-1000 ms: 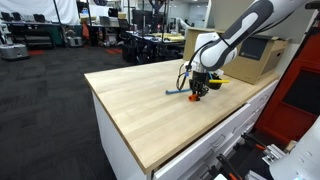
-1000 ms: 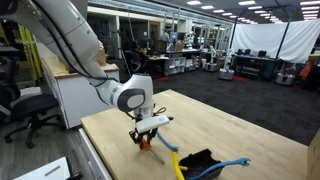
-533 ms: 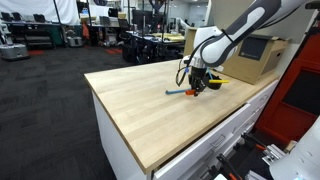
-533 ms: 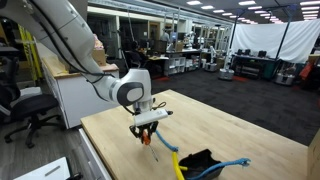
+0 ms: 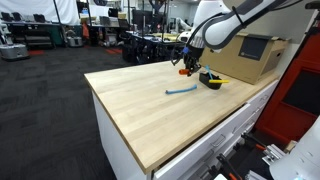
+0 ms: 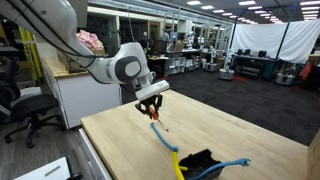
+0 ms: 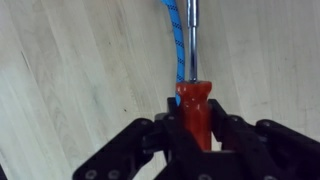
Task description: Move the screwdriver backwards.
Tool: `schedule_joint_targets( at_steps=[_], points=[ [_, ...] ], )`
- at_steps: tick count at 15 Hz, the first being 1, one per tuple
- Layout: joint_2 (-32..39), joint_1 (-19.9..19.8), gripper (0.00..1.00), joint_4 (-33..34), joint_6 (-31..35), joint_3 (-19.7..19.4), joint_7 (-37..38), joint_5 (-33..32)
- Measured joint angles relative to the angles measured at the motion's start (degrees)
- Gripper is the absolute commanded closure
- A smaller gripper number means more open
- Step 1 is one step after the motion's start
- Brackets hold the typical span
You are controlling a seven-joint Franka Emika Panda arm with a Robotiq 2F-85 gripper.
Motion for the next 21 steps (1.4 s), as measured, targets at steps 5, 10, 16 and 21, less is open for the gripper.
schedule_joint_targets(
  at_steps=[5,10,16,21],
  points=[
    [0.3,0.0,0.66,-0.3,0.0,0.0,0.0,0.0],
    [1.3,0.0,0.91,0.8,-0.1,0.0,-0.7,-0.2],
    [11.5,-0.1,0.91,9.7,0.0,0.0,-1.4,-2.3],
    [21.6,-1.0,0.91,17.7,-0.1,-0.1,-2.3,-2.3]
  ],
)
